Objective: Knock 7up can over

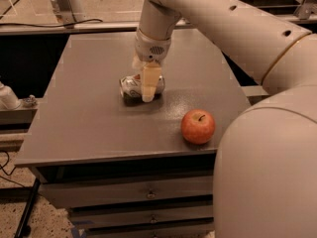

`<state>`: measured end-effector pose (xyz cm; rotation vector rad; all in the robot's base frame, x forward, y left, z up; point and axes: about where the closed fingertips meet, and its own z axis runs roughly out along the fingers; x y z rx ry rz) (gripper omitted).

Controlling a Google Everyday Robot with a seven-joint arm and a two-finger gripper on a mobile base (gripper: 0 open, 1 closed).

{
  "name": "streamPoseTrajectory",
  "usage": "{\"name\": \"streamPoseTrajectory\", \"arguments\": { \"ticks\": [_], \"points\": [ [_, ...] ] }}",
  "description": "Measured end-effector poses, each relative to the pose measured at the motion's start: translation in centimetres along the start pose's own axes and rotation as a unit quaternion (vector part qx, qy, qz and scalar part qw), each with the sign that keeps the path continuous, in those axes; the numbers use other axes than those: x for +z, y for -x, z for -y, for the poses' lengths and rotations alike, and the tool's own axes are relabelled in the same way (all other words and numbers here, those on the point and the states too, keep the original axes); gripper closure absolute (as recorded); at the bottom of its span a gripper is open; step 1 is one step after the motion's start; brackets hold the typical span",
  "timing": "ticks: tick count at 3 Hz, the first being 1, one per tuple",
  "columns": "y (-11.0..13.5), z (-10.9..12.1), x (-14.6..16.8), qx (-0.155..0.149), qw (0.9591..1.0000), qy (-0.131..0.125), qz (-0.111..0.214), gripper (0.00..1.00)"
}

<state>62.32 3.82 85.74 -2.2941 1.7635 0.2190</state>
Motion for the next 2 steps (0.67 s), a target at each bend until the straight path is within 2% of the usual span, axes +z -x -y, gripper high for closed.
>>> {"name": "streamPoseTrajectory", "arguments": {
  "ticks": [1, 2],
  "points": [
    [0.03, -0.05, 0.03, 0.001, 1.0, 0.0, 0.002, 0.0],
    [0.07, -0.15, -0.17, 0.009, 0.9998, -0.006, 0.018, 0.0]
  ]
}}
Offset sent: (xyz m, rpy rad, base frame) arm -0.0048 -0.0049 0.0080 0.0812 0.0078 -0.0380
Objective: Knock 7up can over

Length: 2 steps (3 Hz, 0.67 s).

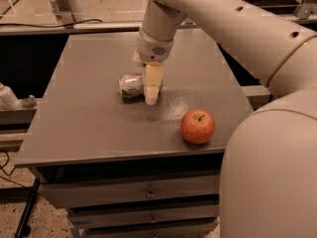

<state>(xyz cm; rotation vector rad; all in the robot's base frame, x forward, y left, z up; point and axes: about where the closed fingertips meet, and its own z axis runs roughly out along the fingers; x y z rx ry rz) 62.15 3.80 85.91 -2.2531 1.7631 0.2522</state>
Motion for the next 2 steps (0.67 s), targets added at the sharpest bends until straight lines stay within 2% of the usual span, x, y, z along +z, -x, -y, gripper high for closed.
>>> {"name": "streamPoseTrajectory", "arguments": {
  "ticks": [1, 2],
  "points": [
    [-0.9, 0.4, -2.3, 0.037, 0.9964, -0.039, 0.065, 0.0],
    [-3.6, 0.3, -7.6, 0.093, 0.9775, -0.109, 0.155, 0.0]
  ]
}}
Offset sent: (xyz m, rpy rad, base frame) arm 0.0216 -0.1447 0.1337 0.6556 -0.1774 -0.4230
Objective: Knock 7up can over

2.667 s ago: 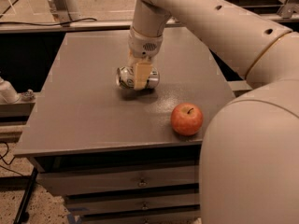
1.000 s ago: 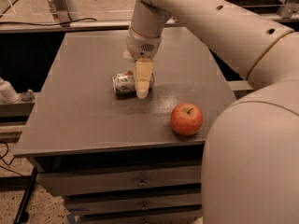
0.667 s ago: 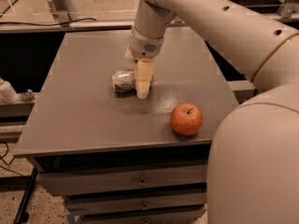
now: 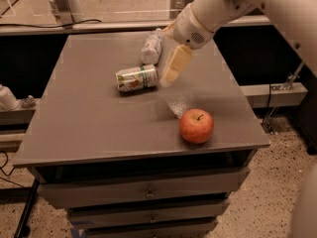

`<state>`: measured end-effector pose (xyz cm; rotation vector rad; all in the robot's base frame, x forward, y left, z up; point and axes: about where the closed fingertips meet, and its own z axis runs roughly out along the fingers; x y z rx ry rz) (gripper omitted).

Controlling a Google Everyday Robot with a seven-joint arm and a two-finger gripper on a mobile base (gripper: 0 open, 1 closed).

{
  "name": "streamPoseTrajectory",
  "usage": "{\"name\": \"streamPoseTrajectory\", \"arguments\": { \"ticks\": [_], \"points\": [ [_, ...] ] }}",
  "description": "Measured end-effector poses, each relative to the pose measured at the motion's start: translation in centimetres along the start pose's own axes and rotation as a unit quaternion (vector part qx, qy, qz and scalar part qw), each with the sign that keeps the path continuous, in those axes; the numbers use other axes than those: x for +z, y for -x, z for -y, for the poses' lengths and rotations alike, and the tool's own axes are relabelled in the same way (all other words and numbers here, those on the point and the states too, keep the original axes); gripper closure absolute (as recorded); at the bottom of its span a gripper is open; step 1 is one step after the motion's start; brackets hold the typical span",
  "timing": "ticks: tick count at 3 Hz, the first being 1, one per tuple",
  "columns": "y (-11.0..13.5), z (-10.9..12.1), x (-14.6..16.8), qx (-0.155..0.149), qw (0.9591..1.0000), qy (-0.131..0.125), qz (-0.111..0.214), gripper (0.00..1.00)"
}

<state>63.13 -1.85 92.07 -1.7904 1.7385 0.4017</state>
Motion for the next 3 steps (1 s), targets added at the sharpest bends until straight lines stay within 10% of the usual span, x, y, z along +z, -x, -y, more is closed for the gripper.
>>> {"name": "streamPoseTrajectory", "arguments": {
  "ticks": [2, 3],
  "points": [
    [-3.3, 1.4, -12.1, 0.075, 0.982, -0.121, 0.124, 0.0],
    [-3.8, 1.2, -12.8, 0.082, 0.9805, -0.124, 0.128, 0.0]
  ]
}}
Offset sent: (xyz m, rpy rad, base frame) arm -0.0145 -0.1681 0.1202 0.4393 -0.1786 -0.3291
